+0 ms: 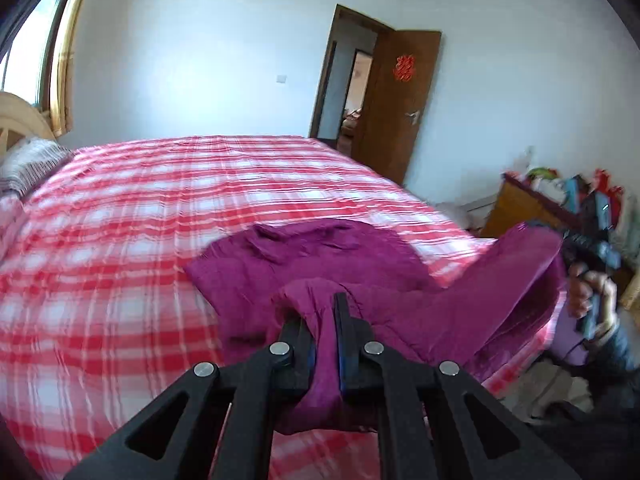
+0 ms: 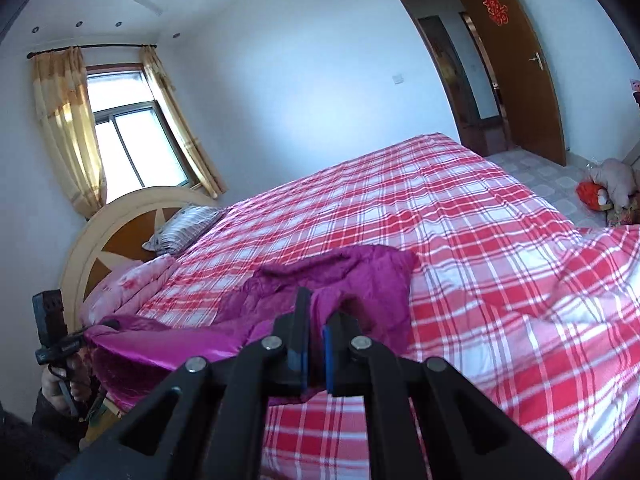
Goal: Fold large clothes
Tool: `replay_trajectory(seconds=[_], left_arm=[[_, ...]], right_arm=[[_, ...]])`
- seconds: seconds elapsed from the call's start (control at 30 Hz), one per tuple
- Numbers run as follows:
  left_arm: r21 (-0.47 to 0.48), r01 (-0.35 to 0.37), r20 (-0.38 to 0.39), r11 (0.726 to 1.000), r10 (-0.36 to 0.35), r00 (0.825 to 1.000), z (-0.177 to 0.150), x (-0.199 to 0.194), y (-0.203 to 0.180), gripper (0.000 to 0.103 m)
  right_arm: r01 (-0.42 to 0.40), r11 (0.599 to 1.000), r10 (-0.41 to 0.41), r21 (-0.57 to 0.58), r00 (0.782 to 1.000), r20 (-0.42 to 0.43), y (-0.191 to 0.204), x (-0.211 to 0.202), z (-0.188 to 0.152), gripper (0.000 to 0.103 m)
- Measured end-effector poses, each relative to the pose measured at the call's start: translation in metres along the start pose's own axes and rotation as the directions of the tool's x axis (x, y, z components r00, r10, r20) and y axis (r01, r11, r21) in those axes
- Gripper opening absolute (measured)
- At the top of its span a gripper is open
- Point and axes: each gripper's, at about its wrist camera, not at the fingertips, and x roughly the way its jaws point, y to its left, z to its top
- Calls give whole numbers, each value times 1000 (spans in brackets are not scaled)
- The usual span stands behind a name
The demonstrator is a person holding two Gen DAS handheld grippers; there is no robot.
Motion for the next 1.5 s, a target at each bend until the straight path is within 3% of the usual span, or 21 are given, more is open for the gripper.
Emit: replay_trajectory(seconds=[0.07,0.17,0.4,0.5,0.67,0.7,0.73,0.77,0.8,0.87,0.93,1.07,1.13,1.17,1.2,1.27,1.37,1.47,1.5], left_arm=[[-5,-12,-17,1000,12,1000,14,23,14,7],[9,-104,-38,994,105,994,35,66,35,11],[36,-180,-140,983,183,973,61,181,75,12],[-33,-162,-171,986,155,973,62,203,96,17],[-170,-77,-152,982,51,987,48,191,130,27],[-206,-60,-128,977,34,991,44,180,138,36],[-219,-103,-103,970,82,991,43,171,146,46],[-226,-177,-66,958,166,984,43,159,153,68],[-233,-214,-35,949,212,977,45,151,157,83],[-293,-242,54,925,269,962,45,126,169,85],[-323,-211,62,923,243,968,48,122,169,85],[-218,-227,81,949,249,965,62,133,122,85],[-184,-225,81,957,243,967,67,145,100,85],[-173,-210,81,962,227,971,70,149,92,85],[-149,-196,71,969,208,975,71,159,78,85],[-115,-207,60,972,214,975,73,173,60,85],[-47,-231,32,972,233,972,70,208,35,85],[52,-320,37,946,318,947,66,242,23,85],[107,-383,40,917,381,924,63,258,19,85]], right_arm=[[-8,1000,8,30,1000,-3,-6,19,14,8],[31,998,-31,46,1000,-5,-15,54,36,8],[136,985,-128,102,988,-85,-53,148,62,8],[172,977,-152,129,977,-147,-74,187,63,8],[186,973,-155,135,964,-217,-91,218,57,7],[188,975,-157,123,962,-226,-91,221,55,7],[191,975,-161,109,959,-234,-89,224,55,7],[204,975,-176,91,953,-246,-89,228,53,7],[214,973,-187,83,948,-256,-91,232,52,8],[225,971,-194,85,940,-279,-98,244,49,8],[227,971,-196,70,932,-304,-98,255,48,8],[261,965,-242,20,918,-313,-89,273,53,13],[299,953,-271,48,913,-305,-91,276,57,34],[318,946,-287,67,913,-289,-91,274,60,63],[338,938,-309,76,915,-258,-90,270,62,83],[351,935,-339,49,927,-159,-74,256,66,84],[344,938,-347,-48,932,-105,-40,253,62,84],[282,946,-306,-160,940,-149,-12,279,42,84],[265,947,-296,-184,940,-168,-7,289,34,84]])
